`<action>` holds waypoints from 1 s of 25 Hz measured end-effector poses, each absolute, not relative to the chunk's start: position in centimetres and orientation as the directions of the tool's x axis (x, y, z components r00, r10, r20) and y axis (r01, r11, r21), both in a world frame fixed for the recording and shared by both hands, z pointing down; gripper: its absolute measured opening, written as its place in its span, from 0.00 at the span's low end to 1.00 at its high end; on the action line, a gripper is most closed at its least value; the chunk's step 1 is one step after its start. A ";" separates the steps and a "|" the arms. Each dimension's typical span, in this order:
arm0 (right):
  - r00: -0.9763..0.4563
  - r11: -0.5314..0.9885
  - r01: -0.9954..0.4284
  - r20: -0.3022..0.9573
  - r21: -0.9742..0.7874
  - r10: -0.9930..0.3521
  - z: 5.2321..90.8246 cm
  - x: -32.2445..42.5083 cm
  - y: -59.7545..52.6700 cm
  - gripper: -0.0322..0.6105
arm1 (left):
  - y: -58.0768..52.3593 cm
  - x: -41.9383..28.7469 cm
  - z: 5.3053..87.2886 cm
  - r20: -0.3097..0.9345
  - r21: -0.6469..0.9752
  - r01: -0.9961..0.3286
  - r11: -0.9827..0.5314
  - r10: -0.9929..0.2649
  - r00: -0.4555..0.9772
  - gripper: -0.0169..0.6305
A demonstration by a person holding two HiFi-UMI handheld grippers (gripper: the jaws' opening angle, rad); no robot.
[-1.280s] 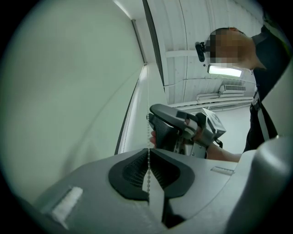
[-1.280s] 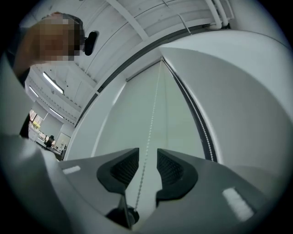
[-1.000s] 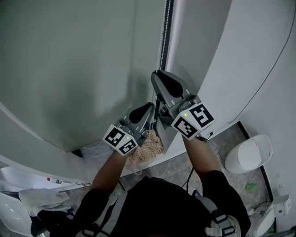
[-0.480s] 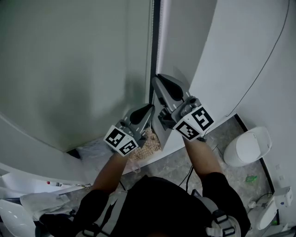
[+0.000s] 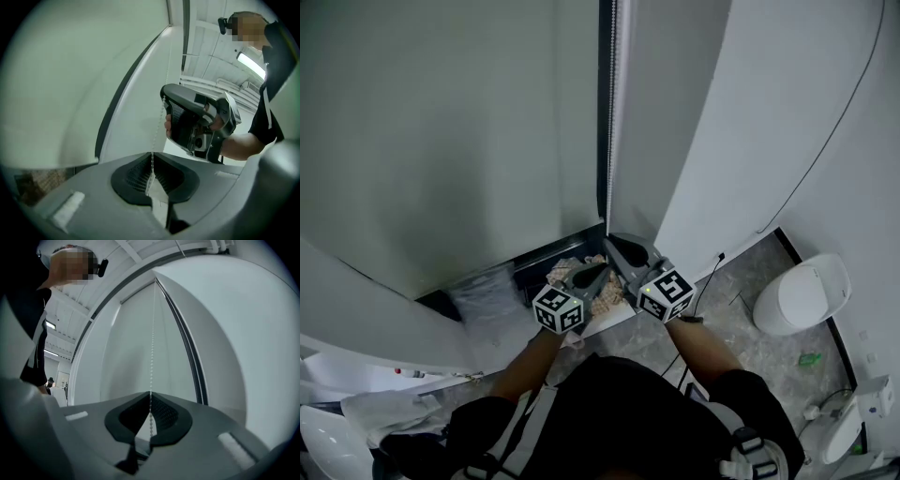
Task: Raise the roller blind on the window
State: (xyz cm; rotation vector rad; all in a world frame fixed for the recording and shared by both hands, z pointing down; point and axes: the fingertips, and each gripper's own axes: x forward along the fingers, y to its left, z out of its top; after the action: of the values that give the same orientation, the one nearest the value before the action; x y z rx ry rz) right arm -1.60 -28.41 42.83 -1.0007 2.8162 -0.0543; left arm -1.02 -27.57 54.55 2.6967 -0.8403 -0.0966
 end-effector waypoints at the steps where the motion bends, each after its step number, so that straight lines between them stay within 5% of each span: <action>1: -0.765 0.774 -0.624 -0.117 -0.103 -0.633 43.8 -1.4 -28.2 0.07 | -27.0 -1.3 55.4 0.037 0.333 -0.536 -0.776 -0.558 0.829 0.05; 4: -0.775 0.782 -0.612 -0.112 -0.113 -0.623 43.8 -1.4 -28.0 0.07 | -26.6 -2.5 54.8 0.005 0.319 -0.533 -0.784 -0.561 0.828 0.07; 9: -0.780 0.787 -0.610 -0.110 -0.085 -0.616 43.7 -2.0 -28.2 0.07 | -27.8 -5.9 48.1 -0.146 0.245 -0.523 -0.816 -0.565 0.812 0.25; 18: -0.791 0.798 -0.595 -0.111 -0.095 -0.602 43.6 -2.3 -27.9 0.07 | -28.9 -3.3 28.6 -0.418 0.093 -0.311 -0.946 -0.321 0.850 0.26; 25: -0.787 0.794 -0.604 -0.098 -0.075 -0.608 43.7 -2.0 -27.4 0.07 | -28.8 -1.4 25.7 -0.427 0.031 -0.280 -0.960 -0.266 0.864 0.26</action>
State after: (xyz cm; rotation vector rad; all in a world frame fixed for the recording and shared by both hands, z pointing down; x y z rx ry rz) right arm -1.95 -27.39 43.66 -0.9713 2.8632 -0.0603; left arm -1.42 -28.82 25.72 3.0639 -0.4486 -0.6941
